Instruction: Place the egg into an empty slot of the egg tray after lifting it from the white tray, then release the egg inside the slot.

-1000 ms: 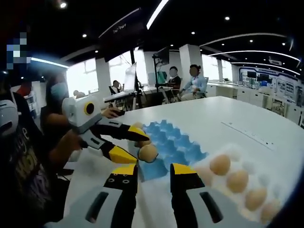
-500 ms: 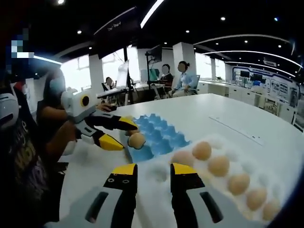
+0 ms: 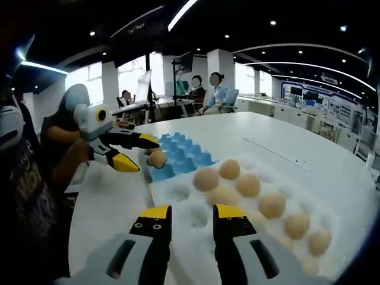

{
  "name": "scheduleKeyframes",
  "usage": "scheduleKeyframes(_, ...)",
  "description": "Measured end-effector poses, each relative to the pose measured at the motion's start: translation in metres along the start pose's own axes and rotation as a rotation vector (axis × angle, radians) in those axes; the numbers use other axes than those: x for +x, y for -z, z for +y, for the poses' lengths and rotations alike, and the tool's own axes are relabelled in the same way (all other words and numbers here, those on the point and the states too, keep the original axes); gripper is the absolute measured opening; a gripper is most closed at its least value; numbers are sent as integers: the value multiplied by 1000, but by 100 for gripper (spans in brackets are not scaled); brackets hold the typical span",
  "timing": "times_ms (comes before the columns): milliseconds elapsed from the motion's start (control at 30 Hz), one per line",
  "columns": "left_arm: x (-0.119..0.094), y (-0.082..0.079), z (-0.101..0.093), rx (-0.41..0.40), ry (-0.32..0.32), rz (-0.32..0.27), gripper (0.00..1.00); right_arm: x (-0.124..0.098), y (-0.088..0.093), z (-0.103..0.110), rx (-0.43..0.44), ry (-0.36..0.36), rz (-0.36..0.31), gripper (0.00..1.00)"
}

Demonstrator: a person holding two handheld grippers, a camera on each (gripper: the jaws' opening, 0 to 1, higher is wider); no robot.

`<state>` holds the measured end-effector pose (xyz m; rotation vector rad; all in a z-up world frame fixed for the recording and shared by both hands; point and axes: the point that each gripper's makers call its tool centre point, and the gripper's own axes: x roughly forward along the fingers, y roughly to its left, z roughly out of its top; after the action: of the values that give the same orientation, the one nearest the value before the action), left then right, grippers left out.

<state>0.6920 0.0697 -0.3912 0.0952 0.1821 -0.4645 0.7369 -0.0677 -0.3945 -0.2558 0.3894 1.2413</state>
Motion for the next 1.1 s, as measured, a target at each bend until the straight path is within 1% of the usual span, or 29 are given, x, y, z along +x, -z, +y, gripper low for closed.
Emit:
scheduleKeyframes(267,4,-1,-6,-1,21,1,51,-23,9,-16,12,67,-3,28)
scheduleKeyframes(367,4,1,-7,-2,24,7,51,-34,13,-27,22,96,-1,28)
scheduleKeyframes(467,6,3,-6,-5,23,17,56,-43,17,-35,32,121,1,28)
scheduleKeyframes(600,6,3,-8,-7,27,16,56,-54,23,-44,34,163,13,28)
scheduleKeyframes(700,7,2,-9,-5,32,15,56,-61,28,-50,42,179,20,28)
scheduleKeyframes(800,7,4,-9,-4,36,19,56,-69,39,-55,45,214,46,29)
scheduleKeyframes(900,6,4,-7,-7,31,15,56,-76,45,-60,54,237,55,29)
scheduleKeyframes(1000,5,5,-6,-10,29,15,56,-83,46,-62,64,257,49,28)
scheduleKeyframes(1100,6,5,-5,-11,31,13,56,-89,50,-68,56,297,69,29)
